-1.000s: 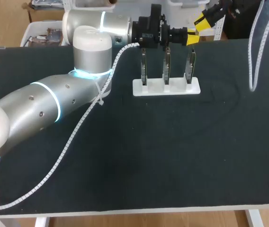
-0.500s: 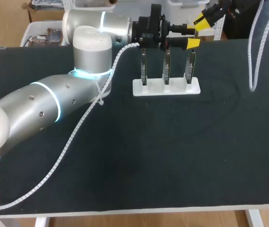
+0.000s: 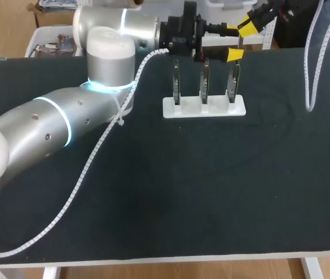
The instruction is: Pick up the optical module with the left hand, and insert it into the network port with the right hand.
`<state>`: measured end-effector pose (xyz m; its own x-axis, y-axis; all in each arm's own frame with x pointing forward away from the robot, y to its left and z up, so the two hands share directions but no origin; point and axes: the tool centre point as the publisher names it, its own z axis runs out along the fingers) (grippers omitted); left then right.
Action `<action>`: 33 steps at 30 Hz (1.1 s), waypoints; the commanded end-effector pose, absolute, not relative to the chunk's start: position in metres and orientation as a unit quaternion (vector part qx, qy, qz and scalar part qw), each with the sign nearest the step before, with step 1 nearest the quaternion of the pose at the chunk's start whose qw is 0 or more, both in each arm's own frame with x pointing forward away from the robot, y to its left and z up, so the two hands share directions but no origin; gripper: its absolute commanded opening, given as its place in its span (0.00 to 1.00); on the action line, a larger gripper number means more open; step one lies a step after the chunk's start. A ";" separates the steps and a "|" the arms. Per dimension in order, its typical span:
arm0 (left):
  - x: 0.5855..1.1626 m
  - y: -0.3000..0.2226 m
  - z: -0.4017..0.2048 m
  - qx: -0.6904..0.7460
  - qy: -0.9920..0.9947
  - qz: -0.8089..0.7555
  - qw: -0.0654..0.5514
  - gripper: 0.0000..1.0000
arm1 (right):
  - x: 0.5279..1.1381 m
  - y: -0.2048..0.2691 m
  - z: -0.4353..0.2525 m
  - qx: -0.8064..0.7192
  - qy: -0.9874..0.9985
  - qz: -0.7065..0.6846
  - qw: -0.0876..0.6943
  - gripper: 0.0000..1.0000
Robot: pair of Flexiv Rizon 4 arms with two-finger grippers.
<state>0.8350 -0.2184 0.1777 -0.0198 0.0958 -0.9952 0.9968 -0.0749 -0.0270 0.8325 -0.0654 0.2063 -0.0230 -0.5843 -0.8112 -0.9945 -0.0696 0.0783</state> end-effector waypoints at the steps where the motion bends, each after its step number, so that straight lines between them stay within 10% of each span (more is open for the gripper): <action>1: 0.841 -0.215 0.182 0.566 0.495 -0.512 0.416 1.00 | 0.841 -0.065 0.208 -0.684 0.528 0.483 0.141 0.00; 33: 0.835 -0.177 0.186 0.588 0.580 -0.447 0.343 1.00 | 0.838 -0.065 0.204 -0.680 0.528 0.488 0.143 0.00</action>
